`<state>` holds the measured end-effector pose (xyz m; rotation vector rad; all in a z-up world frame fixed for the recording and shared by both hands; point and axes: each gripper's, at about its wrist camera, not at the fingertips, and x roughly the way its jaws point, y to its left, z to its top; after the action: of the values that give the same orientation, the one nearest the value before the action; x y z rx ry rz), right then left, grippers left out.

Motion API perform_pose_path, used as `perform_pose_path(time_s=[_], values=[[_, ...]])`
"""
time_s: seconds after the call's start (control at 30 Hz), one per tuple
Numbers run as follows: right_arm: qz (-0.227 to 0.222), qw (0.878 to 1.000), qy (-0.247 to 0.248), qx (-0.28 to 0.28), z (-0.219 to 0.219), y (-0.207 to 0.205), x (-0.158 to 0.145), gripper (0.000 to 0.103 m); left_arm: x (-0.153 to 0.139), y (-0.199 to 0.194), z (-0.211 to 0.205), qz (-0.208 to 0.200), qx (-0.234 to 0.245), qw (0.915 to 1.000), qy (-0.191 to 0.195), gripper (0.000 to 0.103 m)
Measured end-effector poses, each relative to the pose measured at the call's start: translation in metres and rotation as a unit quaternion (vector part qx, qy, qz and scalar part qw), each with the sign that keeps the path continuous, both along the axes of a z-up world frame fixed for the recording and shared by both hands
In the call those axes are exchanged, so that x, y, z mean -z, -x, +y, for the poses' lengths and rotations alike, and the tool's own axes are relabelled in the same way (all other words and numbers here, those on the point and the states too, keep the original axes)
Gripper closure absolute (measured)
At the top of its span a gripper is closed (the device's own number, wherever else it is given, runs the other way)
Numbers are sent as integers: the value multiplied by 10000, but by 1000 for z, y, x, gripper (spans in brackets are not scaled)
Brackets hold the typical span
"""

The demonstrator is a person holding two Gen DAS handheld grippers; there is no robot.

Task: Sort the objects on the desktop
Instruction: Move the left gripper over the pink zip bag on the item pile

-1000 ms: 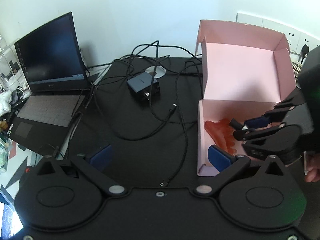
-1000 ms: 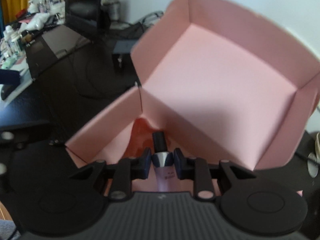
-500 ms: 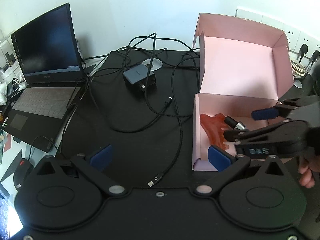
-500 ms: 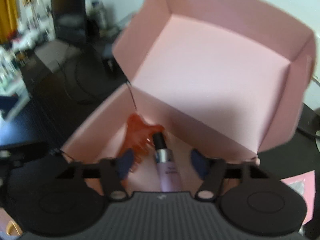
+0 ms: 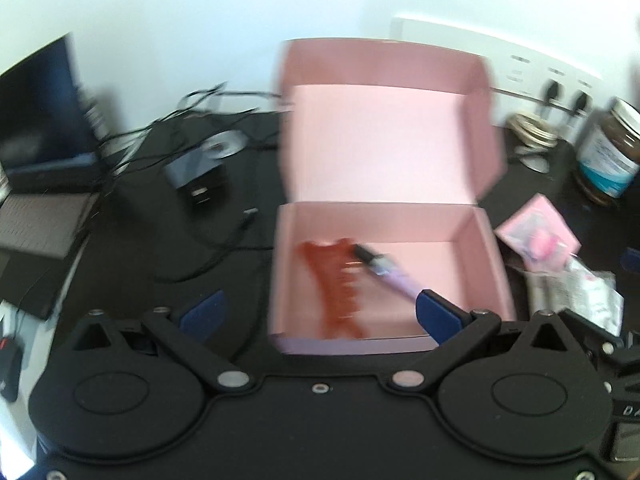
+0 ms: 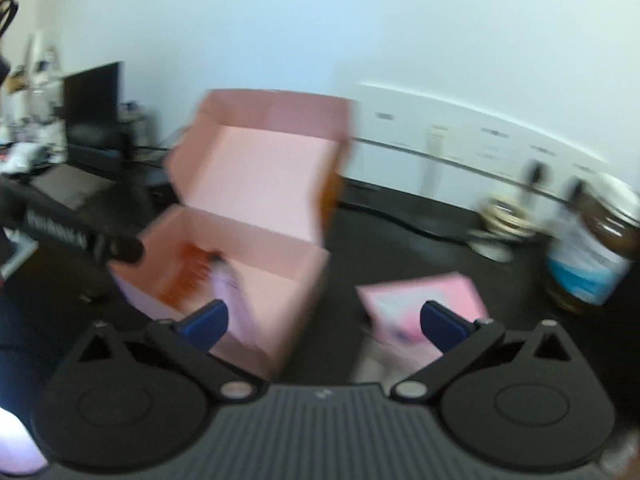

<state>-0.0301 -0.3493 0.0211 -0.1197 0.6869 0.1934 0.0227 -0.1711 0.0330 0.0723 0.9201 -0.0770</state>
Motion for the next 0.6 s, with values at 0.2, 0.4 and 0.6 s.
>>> perform_pose_path(time_s=[0.2, 0.4, 0.6], values=[[142, 9968, -78, 782, -55, 38, 8, 1, -3, -7, -55, 21, 611, 9978, 245, 0], [128, 9961, 353, 797, -85, 48, 19, 1, 2, -18, -122, 365, 1145, 9912, 561, 0], [267, 9949, 657, 714, -93, 41, 38, 1, 32, -38, -189, 1281, 1557, 9790, 295, 0]])
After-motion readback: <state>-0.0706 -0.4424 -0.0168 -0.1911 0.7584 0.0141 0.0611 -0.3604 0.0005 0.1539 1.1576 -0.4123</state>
